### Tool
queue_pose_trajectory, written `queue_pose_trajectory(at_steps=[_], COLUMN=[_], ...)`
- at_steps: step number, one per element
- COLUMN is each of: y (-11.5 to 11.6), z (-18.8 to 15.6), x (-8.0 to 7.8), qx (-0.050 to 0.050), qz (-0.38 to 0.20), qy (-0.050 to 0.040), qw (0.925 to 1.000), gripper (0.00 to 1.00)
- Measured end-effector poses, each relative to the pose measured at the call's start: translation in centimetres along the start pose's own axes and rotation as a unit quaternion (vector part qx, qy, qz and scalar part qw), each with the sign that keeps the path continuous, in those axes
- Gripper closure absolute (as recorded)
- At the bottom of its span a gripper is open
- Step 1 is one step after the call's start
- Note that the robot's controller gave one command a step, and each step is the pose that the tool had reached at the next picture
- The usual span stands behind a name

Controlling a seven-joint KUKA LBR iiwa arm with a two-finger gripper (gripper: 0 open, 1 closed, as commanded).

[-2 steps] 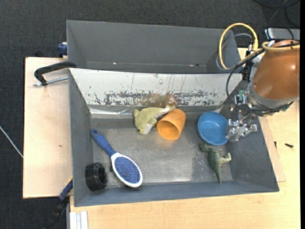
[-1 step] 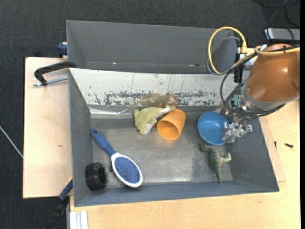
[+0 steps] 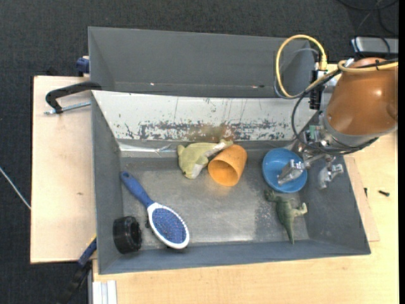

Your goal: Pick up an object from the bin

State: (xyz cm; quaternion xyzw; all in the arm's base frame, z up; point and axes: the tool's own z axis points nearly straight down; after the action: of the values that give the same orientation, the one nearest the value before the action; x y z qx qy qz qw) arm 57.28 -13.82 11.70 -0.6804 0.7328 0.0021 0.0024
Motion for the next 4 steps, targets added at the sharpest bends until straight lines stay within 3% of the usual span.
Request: queue_pose_trajectory(at_steps=[1,2,3,4], y=[1.8,2.3,2.1,2.0], z=[4.4,3.2,-0.8,3.3], x=[-3.2,-8.4,-9.6,-11.5], qx=[0.004,0.001,0.001,-0.003], qz=[-0.258,-0.393,-0.535,-0.601], qy=[-0.0006,0.0015,0.0025,0.0005], qw=[0.966,0.9194,0.8447,0.7991], gripper=[0.0,0.0,0.0,0.0])
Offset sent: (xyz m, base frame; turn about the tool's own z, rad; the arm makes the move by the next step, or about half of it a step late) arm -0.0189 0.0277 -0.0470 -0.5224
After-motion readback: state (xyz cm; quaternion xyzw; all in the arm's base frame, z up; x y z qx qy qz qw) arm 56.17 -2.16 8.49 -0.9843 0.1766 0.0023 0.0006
